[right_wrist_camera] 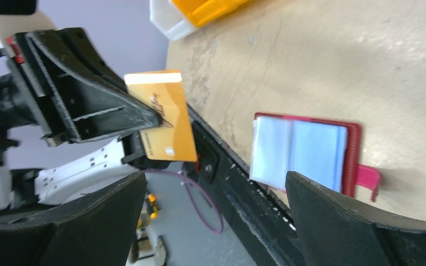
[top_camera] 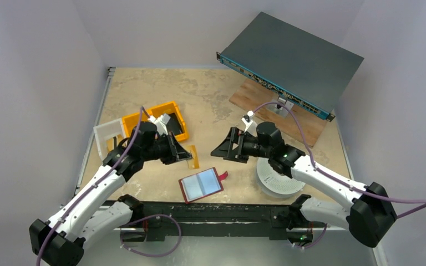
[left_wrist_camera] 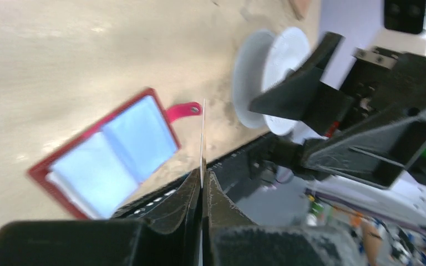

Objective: Take the credit cards out of the card holder
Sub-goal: Place the credit card in the storage box.

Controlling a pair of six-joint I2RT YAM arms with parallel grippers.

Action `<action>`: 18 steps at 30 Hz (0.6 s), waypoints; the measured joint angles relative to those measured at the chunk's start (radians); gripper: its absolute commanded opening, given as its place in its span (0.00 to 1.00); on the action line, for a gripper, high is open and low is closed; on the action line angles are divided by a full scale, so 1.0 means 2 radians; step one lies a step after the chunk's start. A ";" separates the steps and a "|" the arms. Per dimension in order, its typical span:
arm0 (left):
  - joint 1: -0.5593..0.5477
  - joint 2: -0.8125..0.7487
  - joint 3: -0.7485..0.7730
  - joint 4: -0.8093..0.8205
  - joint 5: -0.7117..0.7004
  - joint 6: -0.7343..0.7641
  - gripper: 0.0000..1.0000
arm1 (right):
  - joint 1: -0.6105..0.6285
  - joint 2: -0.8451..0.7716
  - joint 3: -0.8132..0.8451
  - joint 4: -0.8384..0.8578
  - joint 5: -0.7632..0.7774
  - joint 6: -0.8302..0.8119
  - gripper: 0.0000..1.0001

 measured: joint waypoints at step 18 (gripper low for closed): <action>0.138 0.155 0.251 -0.354 -0.417 0.086 0.00 | 0.000 -0.007 0.020 -0.122 0.072 -0.107 0.99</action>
